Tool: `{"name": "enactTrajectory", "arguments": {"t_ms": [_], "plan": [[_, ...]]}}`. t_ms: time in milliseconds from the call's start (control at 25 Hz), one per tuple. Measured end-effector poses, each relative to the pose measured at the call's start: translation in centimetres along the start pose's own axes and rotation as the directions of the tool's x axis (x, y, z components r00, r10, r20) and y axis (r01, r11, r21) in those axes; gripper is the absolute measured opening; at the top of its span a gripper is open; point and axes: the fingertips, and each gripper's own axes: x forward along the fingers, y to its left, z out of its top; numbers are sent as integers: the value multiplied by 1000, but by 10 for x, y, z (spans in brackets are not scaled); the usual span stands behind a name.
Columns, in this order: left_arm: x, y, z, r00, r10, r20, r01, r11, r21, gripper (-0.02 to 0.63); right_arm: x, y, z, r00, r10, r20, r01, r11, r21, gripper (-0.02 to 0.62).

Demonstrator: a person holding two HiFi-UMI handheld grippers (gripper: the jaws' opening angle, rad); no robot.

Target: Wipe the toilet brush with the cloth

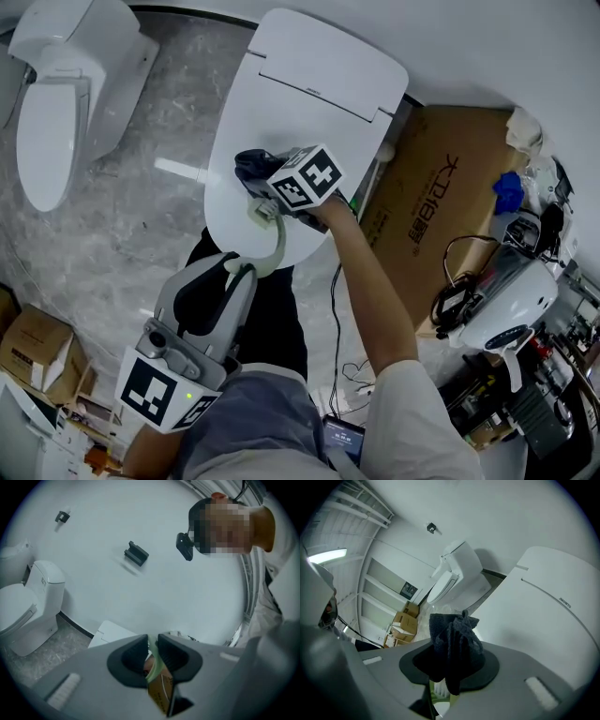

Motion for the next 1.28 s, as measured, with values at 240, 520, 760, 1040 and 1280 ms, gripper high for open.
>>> {"name": "enactTrajectory", "arguments": {"t_ms": [240, 520, 760, 1040, 1280], "plan": [[1, 4, 1, 1000, 7, 25, -7, 1000, -1, 0, 14, -7, -3, 999, 6, -46, -7, 1000, -18, 103], [2, 2, 0, 1000, 6, 27, -6, 1000, 2, 0, 23, -16, -9, 997, 8, -78, -10, 1000, -17, 103], [2, 2, 0, 1000, 0, 29, 0, 1000, 6, 0, 31, -26, -11, 996, 4, -90, -4, 1000, -8, 103], [4, 2, 0, 999, -5, 33, 4, 1000, 17, 0, 37, -36, -15, 995, -5, -96, 6, 1000, 8, 103], [4, 2, -3, 1000, 5, 30, -5, 1000, 7, 0, 39, -45, -18, 996, -21, -90, 23, 999, 24, 104]]}}
